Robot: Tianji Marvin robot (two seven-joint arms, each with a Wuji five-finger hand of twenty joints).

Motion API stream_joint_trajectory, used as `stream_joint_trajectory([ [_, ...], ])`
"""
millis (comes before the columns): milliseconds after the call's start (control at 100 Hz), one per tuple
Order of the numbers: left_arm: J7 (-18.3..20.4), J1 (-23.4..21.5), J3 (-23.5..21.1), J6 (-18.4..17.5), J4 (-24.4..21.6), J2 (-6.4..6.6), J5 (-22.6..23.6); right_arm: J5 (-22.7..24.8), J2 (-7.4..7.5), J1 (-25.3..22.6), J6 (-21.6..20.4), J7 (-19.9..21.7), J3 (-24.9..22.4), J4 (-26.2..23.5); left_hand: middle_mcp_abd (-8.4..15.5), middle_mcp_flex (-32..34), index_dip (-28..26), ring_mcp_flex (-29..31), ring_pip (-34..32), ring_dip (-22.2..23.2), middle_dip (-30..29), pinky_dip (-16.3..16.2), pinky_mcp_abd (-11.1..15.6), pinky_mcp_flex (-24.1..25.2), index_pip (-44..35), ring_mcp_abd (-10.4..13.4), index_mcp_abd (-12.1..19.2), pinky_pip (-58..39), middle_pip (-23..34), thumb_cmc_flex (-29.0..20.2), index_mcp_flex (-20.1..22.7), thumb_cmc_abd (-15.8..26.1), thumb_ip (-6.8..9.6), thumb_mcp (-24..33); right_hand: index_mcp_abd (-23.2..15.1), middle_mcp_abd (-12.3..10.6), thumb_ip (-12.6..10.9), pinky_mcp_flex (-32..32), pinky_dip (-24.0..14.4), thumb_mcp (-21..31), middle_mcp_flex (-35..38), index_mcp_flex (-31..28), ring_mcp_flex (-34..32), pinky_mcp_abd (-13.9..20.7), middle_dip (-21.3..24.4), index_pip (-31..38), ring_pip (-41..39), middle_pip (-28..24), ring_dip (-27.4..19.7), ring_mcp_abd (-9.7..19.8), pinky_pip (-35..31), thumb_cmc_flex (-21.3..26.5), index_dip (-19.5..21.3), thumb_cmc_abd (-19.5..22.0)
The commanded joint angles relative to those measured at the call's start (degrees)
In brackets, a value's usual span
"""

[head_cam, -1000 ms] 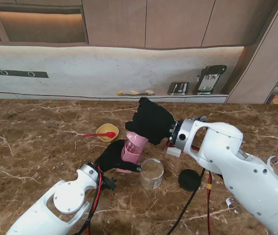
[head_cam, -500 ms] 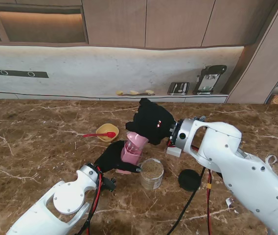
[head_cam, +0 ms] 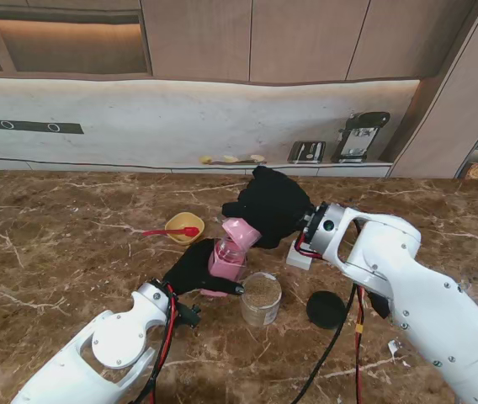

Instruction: Measure grain into the airtight container

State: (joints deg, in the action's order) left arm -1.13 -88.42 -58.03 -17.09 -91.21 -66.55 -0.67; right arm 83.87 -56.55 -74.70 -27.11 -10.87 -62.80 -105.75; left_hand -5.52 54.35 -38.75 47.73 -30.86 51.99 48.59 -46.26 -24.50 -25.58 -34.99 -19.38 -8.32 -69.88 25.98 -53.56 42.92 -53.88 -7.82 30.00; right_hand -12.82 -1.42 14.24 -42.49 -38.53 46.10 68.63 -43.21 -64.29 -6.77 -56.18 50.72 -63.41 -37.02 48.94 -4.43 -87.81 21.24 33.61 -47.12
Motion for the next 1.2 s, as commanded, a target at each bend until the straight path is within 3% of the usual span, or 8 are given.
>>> stream_joint_trajectory([
  [0,-0.1,0.4,0.4,-1.0,-1.8,-0.79,0.3,0.3,-0.54,-1.4,-0.1,1.9,-0.4,1.3,5.9,4.2,-1.3,4.8,-11.0,3.6,2.1,-0.9,4.2,-0.4,-22.1,3.4,16.0,-2.9,5.9,-13.8,13.0,34.4,-1.25,13.2,-9.8,-8.1,3.1,1.1,-1.1,18.0,6.0,-6.7,-1.2,3.4,-2.4,1.2,-0.8,-11.3,0.4,9.5,0.8,7.9,0.6,15.6],
  [110,-0.5,0.5,0.5,-1.3,-1.7,-0.89,0.4,-3.7,-1.29,-2.5,-0.2,2.2,-1.8,1.9,5.9,4.2,-1.3,4.7,-10.9,3.6,1.9,-0.8,4.1,-0.3,-22.2,3.4,16.0,-2.8,6.0,-13.6,13.2,34.5,-1.19,13.4,-10.1,-8.0,3.1,1.8,-0.9,17.7,5.3,-6.5,-0.4,3.1,-0.8,1.0,1.1,-9.9,-0.5,9.2,2.2,8.1,1.2,15.9],
  [670,-1.5,0.8,1.0,-1.4,-1.5,-1.19,0.7,-14.8,-3.60,-7.6,4.6,-0.6,-6.4,3.6,6.2,4.3,-1.2,4.7,-10.9,3.6,1.9,-0.9,3.9,-0.2,-22.2,3.2,16.1,-2.8,6.1,-13.4,13.3,34.4,-1.21,13.8,-9.5,-7.8,3.1,3.5,-0.3,16.2,3.7,-5.2,1.3,2.8,1.8,0.7,5.2,-6.9,-2.2,8.9,5.0,8.5,2.0,17.5],
  [950,-2.0,1.0,1.0,-1.7,-1.6,-1.32,0.9,-22.5,-5.11,-10.4,9.4,-1.5,-8.6,4.2,6.5,4.4,-1.3,4.8,-10.9,3.5,1.9,-0.9,3.9,-0.2,-22.5,3.5,16.5,-2.8,6.2,-13.3,13.4,34.4,-1.15,14.1,-8.6,-7.5,3.0,4.1,-0.4,15.5,3.3,-4.8,1.7,2.6,2.4,0.7,5.7,-6.6,-2.5,8.4,5.4,9.0,1.7,17.9],
  [1090,-2.5,1.0,0.9,-2.1,-1.7,-1.39,1.1,-29.9,-6.27,-12.3,12.7,-1.5,-10.3,4.8,6.4,4.4,-1.4,4.8,-10.9,3.5,1.8,-0.8,4.1,-0.3,-22.6,3.5,16.5,-2.8,6.3,-13.3,13.5,34.3,-1.14,14.1,-8.6,-6.6,2.9,5.2,-0.2,15.1,2.3,-4.7,2.7,2.4,3.0,0.9,7.1,-5.9,-3.1,8.4,6.6,9.4,1.5,18.0],
  [1190,-3.1,0.8,0.8,-2.5,-1.8,-1.51,1.2,-38.6,-7.37,-13.4,16.1,-0.5,-11.5,5.8,6.6,4.5,-1.4,4.8,-10.8,3.5,1.8,-0.8,3.9,-0.2,-22.7,3.7,16.6,-2.8,6.3,-13.2,13.6,34.3,-1.12,14.2,-8.7,-6.7,2.8,9.7,0.6,15.0,0.6,-4.9,6.8,2.8,3.8,1.2,10.7,-4.1,-4.4,8.6,10.8,10.3,1.4,17.6],
])
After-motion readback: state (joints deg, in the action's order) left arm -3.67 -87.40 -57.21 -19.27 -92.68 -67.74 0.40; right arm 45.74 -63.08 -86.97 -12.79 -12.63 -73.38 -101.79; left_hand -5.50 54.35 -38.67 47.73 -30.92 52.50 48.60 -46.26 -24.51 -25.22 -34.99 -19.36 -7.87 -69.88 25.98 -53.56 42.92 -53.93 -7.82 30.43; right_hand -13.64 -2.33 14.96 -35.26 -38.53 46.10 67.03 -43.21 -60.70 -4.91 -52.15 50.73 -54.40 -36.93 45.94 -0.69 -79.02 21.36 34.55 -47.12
